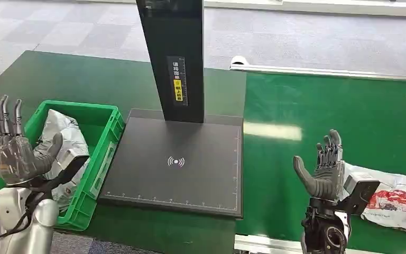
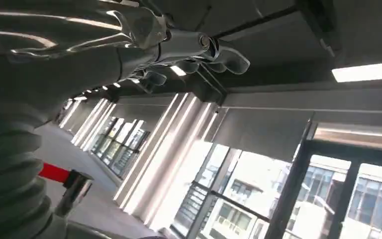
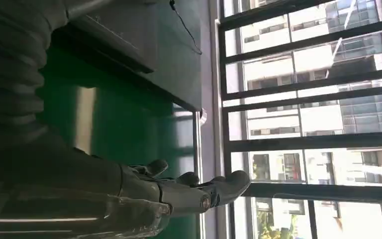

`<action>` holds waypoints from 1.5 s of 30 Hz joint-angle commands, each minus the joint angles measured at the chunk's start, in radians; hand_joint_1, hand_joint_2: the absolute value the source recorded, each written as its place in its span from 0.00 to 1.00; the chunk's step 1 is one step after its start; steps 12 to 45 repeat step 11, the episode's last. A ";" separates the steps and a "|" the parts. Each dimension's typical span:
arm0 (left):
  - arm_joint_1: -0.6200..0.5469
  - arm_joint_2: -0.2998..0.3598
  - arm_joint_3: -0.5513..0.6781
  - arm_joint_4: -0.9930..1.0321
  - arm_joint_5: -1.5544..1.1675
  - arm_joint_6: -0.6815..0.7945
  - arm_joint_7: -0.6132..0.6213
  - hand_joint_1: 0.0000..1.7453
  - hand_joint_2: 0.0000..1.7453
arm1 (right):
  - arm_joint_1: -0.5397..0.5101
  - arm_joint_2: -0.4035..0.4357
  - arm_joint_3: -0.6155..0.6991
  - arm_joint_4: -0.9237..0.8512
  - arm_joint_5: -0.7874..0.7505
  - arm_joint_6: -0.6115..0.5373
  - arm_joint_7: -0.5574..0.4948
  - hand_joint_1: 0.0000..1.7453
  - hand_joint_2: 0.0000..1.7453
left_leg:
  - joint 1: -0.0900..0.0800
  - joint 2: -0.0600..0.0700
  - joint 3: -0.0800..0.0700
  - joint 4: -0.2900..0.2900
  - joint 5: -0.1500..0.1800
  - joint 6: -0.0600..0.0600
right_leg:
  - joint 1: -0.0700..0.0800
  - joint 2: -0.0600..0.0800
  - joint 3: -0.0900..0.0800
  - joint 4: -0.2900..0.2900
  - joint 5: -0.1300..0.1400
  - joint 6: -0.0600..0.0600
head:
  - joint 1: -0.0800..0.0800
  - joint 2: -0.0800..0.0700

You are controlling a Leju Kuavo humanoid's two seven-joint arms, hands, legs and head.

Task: Moved the parcel from conveyor to table for the left to box.

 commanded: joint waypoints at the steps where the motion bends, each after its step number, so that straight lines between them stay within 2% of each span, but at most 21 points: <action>1: 0.025 -0.062 0.014 -0.059 0.199 0.007 -0.171 0.00 1.00 | -0.030 -0.015 0.000 0.059 -0.006 -0.010 -0.006 0.00 1.00 | 0.000 0.001 0.001 -0.001 0.000 0.001 | 0.000 0.000 0.001 -0.002 0.001 0.001 | 0.000 0.000; 2: 0.049 -0.037 -0.043 -0.091 0.463 -0.067 -0.246 0.00 1.00 | -0.035 -0.017 0.006 0.068 -0.009 -0.010 -0.010 0.00 1.00 | 0.000 0.001 0.001 -0.001 0.000 0.001 | 0.000 0.000 0.001 -0.001 0.000 0.000 | 0.000 0.000; 3: 0.052 -0.035 -0.042 -0.091 0.467 -0.068 -0.248 0.00 1.00 | -0.035 -0.017 0.007 0.070 -0.009 -0.010 -0.011 0.00 1.00 | -0.001 0.001 0.001 -0.001 0.000 0.001 | 0.000 0.000 0.001 -0.002 0.001 0.001 | 0.000 0.000; 5: 0.070 -0.028 -0.071 -0.119 0.706 -0.246 -0.319 0.00 1.00 | -0.041 -0.020 0.013 0.082 -0.012 -0.011 -0.018 0.00 1.00 | 0.000 0.002 0.001 -0.001 0.000 0.001 | 0.000 0.000 0.001 -0.002 0.001 0.000 | 0.000 0.000; 6: 0.083 -0.018 -0.089 -0.143 0.906 -0.443 -0.326 0.00 1.00 | -0.045 -0.024 0.020 0.092 -0.015 -0.009 -0.024 0.00 1.00 | 0.000 0.001 0.001 -0.001 0.000 0.001 | 0.000 0.000 0.001 -0.001 0.000 0.000 | 0.000 0.000; 7: 0.084 -0.019 -0.089 -0.137 0.967 -0.539 -0.326 0.00 1.00 | -0.046 -0.024 0.024 0.097 -0.017 -0.006 -0.029 0.00 1.00 | 0.000 0.001 0.001 -0.001 0.000 0.000 | 0.000 0.000 0.000 -0.001 0.000 0.000 | 0.000 0.000; 9: 0.075 -0.050 -0.113 -0.078 1.091 -0.835 -0.326 0.00 1.00 | -0.050 -0.029 0.063 0.109 -0.009 0.015 -0.039 0.00 1.00 | 0.000 0.000 0.001 -0.001 0.001 0.001 | 0.000 -0.001 0.001 -0.001 0.001 0.000 | 0.000 0.000; 10: 0.068 -0.062 -0.117 -0.058 1.105 -0.891 -0.326 0.00 1.00 | -0.053 -0.028 0.074 0.114 -0.009 0.015 -0.039 0.00 1.00 | 0.000 0.000 0.002 -0.002 0.001 0.001 | 0.000 -0.001 0.002 -0.002 0.001 0.000 | 0.000 0.000; 11: 0.058 -0.077 -0.133 -0.018 1.181 -1.022 -0.303 0.00 1.00 | -0.060 -0.027 0.091 0.123 -0.006 0.019 -0.041 0.00 1.00 | 0.000 0.000 0.001 -0.002 0.001 0.001 | 0.000 -0.001 0.002 -0.002 0.001 0.000 | 0.000 0.000; 45: 0.058 -0.077 -0.133 -0.018 1.181 -1.022 -0.303 0.00 1.00 | -0.060 -0.027 0.091 0.123 -0.006 0.019 -0.041 0.00 1.00 | 0.000 0.000 0.001 -0.002 0.001 0.001 | 0.000 -0.001 0.002 -0.002 0.001 0.000 | 0.000 0.000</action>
